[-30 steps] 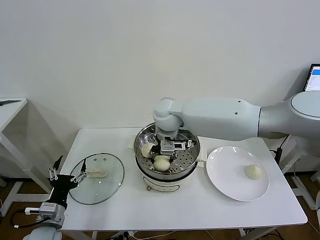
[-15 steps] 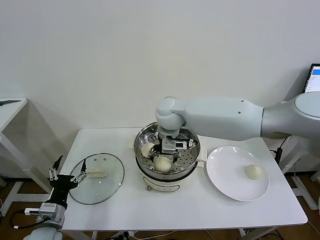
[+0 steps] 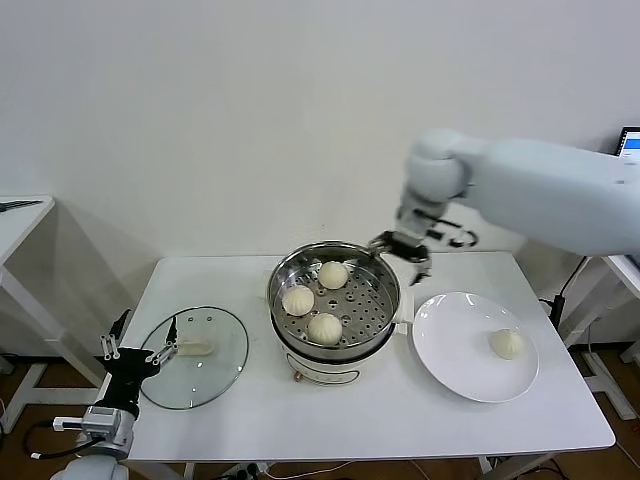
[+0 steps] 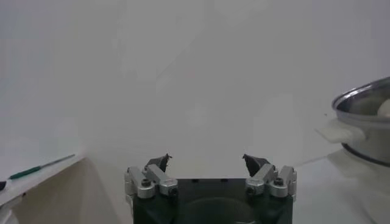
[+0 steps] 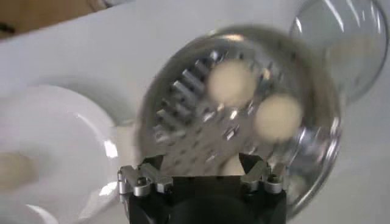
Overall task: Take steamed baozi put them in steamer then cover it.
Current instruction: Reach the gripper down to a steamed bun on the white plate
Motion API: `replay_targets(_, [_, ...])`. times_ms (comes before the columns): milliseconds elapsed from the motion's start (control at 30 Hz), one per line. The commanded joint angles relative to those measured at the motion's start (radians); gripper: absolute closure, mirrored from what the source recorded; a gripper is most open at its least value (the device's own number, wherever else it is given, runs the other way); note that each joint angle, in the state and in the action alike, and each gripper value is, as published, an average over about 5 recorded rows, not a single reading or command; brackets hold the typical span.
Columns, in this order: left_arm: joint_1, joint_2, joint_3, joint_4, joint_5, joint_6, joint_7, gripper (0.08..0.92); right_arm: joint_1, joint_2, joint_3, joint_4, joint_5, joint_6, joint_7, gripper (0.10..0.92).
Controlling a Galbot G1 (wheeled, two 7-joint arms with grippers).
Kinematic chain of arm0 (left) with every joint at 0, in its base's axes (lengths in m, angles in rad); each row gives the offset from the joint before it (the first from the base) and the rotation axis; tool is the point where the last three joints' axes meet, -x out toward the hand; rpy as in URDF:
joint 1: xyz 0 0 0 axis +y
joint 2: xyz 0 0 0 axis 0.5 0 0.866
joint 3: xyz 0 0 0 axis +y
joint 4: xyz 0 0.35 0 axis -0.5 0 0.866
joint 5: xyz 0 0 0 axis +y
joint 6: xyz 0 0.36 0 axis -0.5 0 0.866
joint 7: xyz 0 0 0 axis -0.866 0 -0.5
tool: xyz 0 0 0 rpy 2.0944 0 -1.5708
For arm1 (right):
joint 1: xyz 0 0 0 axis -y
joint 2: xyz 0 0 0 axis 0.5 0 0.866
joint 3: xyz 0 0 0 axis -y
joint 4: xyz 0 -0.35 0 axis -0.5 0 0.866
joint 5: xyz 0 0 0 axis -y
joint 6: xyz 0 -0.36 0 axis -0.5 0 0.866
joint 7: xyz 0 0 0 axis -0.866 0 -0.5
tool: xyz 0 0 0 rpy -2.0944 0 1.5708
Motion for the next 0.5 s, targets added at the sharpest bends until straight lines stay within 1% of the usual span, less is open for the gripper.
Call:
replay_targets(33, [-0.002, 0.003, 0.01, 0.001, 0.004, 0.002, -0.001, 0.177, -0.202, -0.343, 0.169, -0.128, -0.039, -0.232, -0.106, 0.203])
replay_targets(167, [-0.008, -0.001, 0.019, 0.007, 0.012, 0.003, -0.003, 0.177, -0.442, -0.365, 0.392, -0.217, -0.185, -0.232, -0.101, 0.203])
replay_targets(267, [-0.008, -0.009, 0.025, 0.009, 0.02, 0.004, -0.004, 0.177, -0.607, -0.349, 0.558, -0.28, -0.262, -0.229, -0.086, 0.203])
replay_targets(367, [-0.007, -0.012, 0.026, 0.008, 0.023, 0.005, -0.006, 0.177, -0.726, -0.324, 0.684, -0.324, -0.31, -0.223, -0.074, 0.203])
replay_targets(500, [-0.005, -0.013, 0.026, 0.003, 0.026, 0.008, -0.01, 0.177, -0.804, -0.289, 0.765, -0.37, -0.342, -0.22, -0.044, 0.203])
